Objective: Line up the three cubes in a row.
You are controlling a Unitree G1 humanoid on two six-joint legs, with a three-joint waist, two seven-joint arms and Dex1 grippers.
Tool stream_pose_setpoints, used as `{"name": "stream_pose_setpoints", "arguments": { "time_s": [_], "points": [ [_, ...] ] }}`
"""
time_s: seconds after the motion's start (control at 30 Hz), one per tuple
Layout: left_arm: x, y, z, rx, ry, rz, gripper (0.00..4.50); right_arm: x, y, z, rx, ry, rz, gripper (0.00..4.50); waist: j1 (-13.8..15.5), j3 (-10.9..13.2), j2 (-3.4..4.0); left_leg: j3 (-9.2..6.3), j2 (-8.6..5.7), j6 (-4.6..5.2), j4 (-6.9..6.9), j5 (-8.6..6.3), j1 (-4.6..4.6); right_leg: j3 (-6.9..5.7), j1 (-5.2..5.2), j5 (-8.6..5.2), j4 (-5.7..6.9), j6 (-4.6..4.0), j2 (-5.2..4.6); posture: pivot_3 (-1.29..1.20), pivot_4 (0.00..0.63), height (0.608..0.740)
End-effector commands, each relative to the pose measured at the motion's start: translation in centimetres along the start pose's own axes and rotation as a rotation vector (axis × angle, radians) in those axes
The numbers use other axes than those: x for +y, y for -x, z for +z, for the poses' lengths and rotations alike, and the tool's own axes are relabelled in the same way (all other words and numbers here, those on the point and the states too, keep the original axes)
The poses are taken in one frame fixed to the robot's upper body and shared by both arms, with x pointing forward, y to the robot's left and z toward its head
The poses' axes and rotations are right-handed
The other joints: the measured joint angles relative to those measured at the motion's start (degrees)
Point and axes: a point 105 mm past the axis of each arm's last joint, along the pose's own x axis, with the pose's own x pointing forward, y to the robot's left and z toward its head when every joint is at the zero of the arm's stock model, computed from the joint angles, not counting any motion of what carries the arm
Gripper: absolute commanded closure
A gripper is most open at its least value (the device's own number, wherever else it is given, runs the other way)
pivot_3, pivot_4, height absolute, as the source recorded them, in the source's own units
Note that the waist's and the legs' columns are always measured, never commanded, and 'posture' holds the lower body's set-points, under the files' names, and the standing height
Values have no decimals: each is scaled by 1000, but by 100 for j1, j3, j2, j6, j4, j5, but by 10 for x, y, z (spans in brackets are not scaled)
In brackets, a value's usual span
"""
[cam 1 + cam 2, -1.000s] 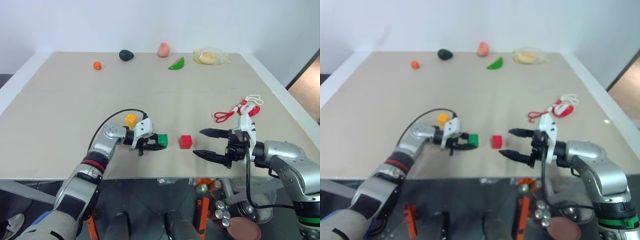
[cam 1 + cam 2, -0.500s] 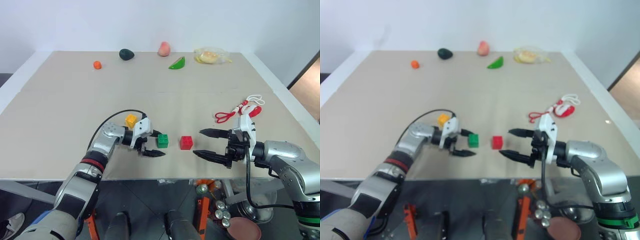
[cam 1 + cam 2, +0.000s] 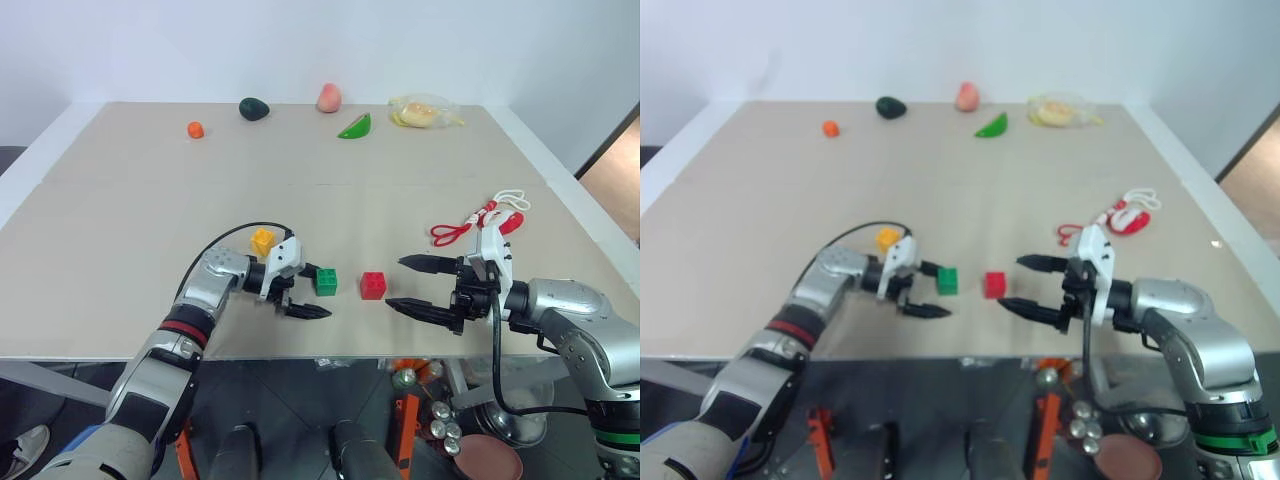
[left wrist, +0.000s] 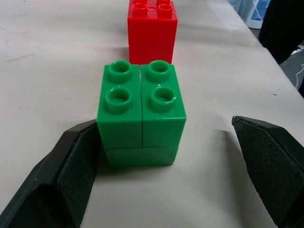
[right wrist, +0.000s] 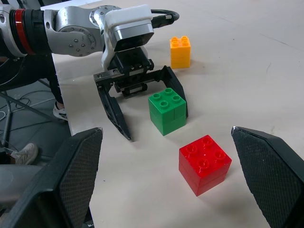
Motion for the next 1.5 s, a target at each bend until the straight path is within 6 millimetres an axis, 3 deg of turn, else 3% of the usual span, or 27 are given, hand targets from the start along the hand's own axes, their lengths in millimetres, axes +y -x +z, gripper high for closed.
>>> {"name": "stream_pose_setpoints", "arguments": {
  "time_s": [0.03,0.57,1.23,1.5],
  "points": [
    [7,1,3,-4,-37,50,33,-1,1,9,-19,34,-3,0,0,0,0,0,0,0,0,0,0,0,0,0,0,-1,0,0,150,740],
    [9,-4,9,-33,-78,68,33,0,1,8,-17,31,-2,0,1,0,0,0,0,0,3,1,1,0,1,4,0,-1,0,0,150,740],
    [18,2,31,-103,-86,116,33,1,0,7,-16,28,4,0,1,0,0,0,0,-1,-2,0,-4,0,-5,1,0,1,0,0,150,740],
    [15,2,56,-186,-104,121,33,0,0,6,-11,26,7,0,1,0,0,0,0,-1,-2,0,-4,0,-5,1,0,1,0,0,150,740]
  ]
}}
